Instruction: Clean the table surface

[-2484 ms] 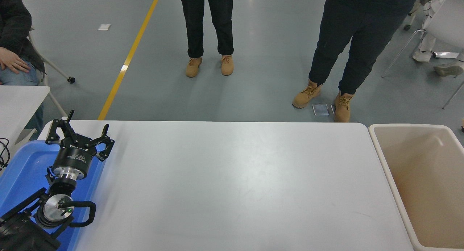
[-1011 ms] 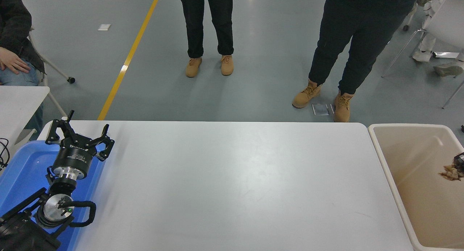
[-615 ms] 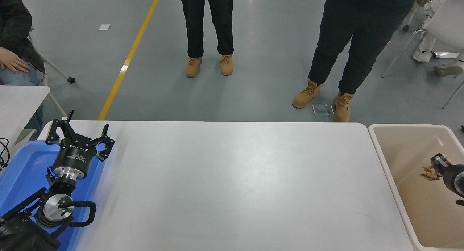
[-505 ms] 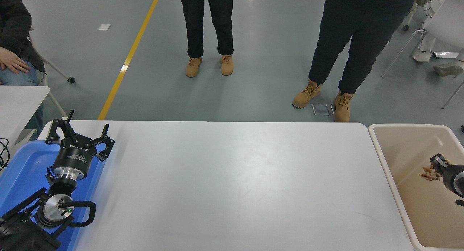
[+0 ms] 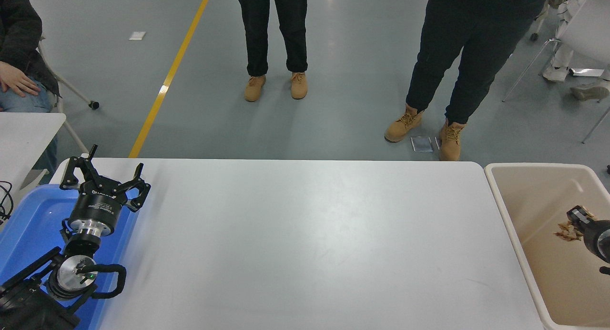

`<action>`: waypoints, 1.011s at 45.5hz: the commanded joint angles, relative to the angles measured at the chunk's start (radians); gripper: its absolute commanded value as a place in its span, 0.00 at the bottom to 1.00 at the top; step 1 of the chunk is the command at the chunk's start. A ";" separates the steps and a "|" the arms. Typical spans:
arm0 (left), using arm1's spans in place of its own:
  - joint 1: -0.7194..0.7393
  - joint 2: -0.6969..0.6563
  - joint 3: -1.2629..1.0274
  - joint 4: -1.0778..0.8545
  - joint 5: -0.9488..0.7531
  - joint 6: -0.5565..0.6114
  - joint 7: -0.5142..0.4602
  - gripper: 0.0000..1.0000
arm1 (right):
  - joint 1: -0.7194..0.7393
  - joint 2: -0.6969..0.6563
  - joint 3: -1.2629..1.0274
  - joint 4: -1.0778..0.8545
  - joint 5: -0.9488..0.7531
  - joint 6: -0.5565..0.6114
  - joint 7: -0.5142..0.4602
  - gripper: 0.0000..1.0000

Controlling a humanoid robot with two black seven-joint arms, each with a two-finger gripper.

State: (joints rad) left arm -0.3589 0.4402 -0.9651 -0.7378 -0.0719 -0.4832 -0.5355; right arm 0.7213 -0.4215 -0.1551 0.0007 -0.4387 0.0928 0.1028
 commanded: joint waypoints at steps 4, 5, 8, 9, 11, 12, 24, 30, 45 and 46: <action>0.000 0.000 0.000 0.000 0.000 0.000 0.000 0.99 | -0.010 0.000 0.000 -0.005 0.001 -0.008 0.000 0.57; 0.000 0.000 0.000 0.000 0.000 0.000 -0.001 0.99 | -0.011 0.000 0.002 -0.005 0.001 -0.012 0.000 0.63; 0.000 0.000 0.000 0.000 0.000 0.000 0.000 0.99 | -0.011 0.000 0.002 -0.005 0.005 -0.027 0.000 0.73; 0.000 0.000 -0.001 0.000 0.000 0.000 0.000 0.99 | -0.013 0.000 0.002 -0.005 0.006 -0.031 0.000 0.75; 0.000 0.000 0.000 0.000 0.001 0.000 0.000 0.99 | -0.013 0.000 0.003 -0.005 0.008 -0.039 0.000 0.78; 0.000 0.000 0.000 0.000 0.000 0.000 0.000 0.99 | -0.013 0.000 0.003 -0.005 0.008 -0.039 0.000 0.79; 0.000 0.000 0.000 0.000 0.000 0.000 0.000 0.99 | -0.017 0.000 0.012 -0.005 0.014 -0.042 0.000 0.96; 0.000 0.000 0.000 0.000 0.000 0.000 0.000 0.99 | -0.013 0.000 0.031 -0.001 0.015 -0.042 0.000 0.96; 0.000 0.000 -0.001 0.000 0.000 0.000 0.000 0.99 | 0.046 -0.103 0.319 0.044 0.015 -0.022 -0.006 0.98; 0.000 0.000 -0.001 0.000 0.000 0.000 0.000 0.99 | 0.049 -0.112 0.331 0.048 0.015 -0.022 -0.006 0.98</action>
State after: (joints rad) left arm -0.3590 0.4403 -0.9651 -0.7379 -0.0721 -0.4832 -0.5355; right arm 0.7257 -0.4573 -0.0017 0.0144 -0.4239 0.0609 0.1013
